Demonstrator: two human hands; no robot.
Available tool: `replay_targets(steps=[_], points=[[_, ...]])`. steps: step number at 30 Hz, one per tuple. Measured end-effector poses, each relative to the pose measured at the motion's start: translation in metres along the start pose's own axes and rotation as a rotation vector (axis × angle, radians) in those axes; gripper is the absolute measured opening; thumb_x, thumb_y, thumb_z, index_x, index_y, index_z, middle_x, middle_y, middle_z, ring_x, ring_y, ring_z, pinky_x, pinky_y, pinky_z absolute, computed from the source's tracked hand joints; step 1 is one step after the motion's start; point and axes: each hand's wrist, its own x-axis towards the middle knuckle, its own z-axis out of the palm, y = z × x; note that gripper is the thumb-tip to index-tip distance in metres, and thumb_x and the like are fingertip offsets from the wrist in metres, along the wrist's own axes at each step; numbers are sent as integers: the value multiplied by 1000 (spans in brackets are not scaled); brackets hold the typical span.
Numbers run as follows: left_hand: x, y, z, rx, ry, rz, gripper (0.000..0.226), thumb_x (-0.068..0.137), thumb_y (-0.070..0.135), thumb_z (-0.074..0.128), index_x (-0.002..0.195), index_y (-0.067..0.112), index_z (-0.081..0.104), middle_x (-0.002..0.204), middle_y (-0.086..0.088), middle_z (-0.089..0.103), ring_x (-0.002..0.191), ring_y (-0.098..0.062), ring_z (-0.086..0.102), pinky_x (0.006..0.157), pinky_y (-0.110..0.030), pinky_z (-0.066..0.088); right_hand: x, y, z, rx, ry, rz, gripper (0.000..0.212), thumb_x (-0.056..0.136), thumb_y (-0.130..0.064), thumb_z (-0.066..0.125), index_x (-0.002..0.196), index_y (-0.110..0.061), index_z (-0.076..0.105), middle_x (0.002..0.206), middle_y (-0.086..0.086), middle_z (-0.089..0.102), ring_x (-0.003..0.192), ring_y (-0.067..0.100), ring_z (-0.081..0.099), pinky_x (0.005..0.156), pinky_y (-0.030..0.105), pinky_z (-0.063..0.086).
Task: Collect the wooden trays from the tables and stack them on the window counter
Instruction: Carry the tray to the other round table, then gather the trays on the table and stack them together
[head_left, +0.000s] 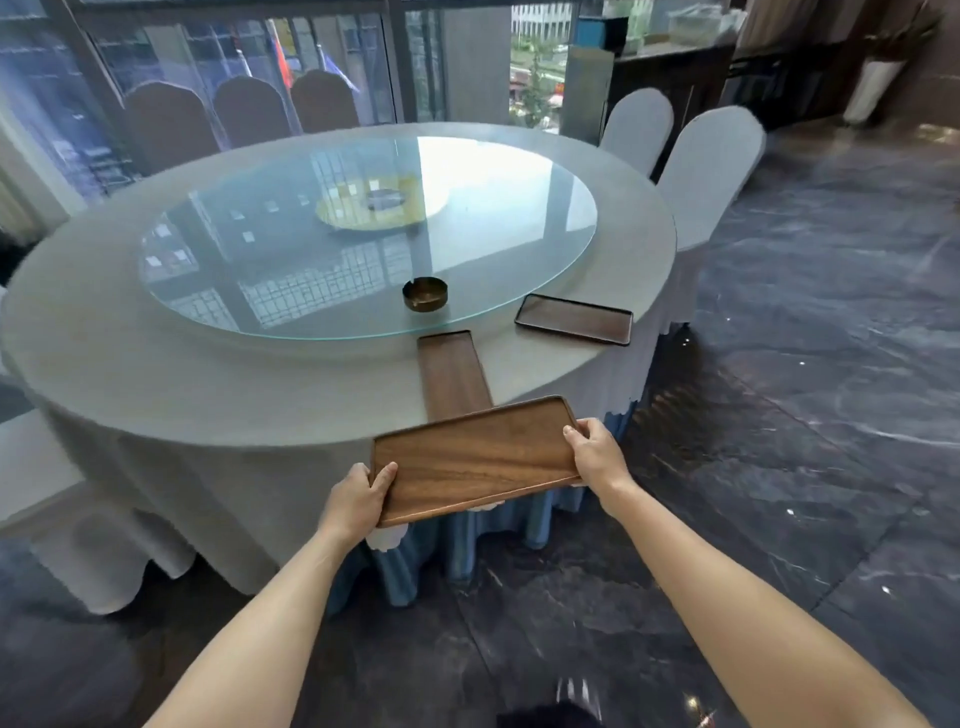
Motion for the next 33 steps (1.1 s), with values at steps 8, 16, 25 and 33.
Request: replay_targets(steps=[8,16,25,33], points=[[109,42,49,-156,72,-219,34,97,35,33,79,9,46,72,2,48,78,-22,49,68,-31,35,183,-26,20,-120,-199,-34,36,98,-18,35,128,-2,48,109,9,56,98,23,53,87,36,45],[143,67,74,-207,113,-442,37,98,33,29,74,12,47,68,-2,49,72,-24,49,67,-32,38,288,-60,44,-336,-428,-93,34,97,-17,36,125,-5,52,119,16,60,104,29,54,80,30,38],[144,73,101,-465,34,-700,34,97,29,39,68,11,47,59,-6,53,43,-14,41,46,-24,34,338,-82,91,-440,-529,-141,34,96,-19,43,126,-8,55,127,16,58,105,30,54,90,38,47],[149,75,117,-677,-6,-759,33,95,27,46,67,10,52,60,-4,60,30,0,53,48,-18,42,363,-86,118,-419,-614,-79,33,94,-19,47,118,-3,63,96,6,57,87,19,52,60,23,38]])
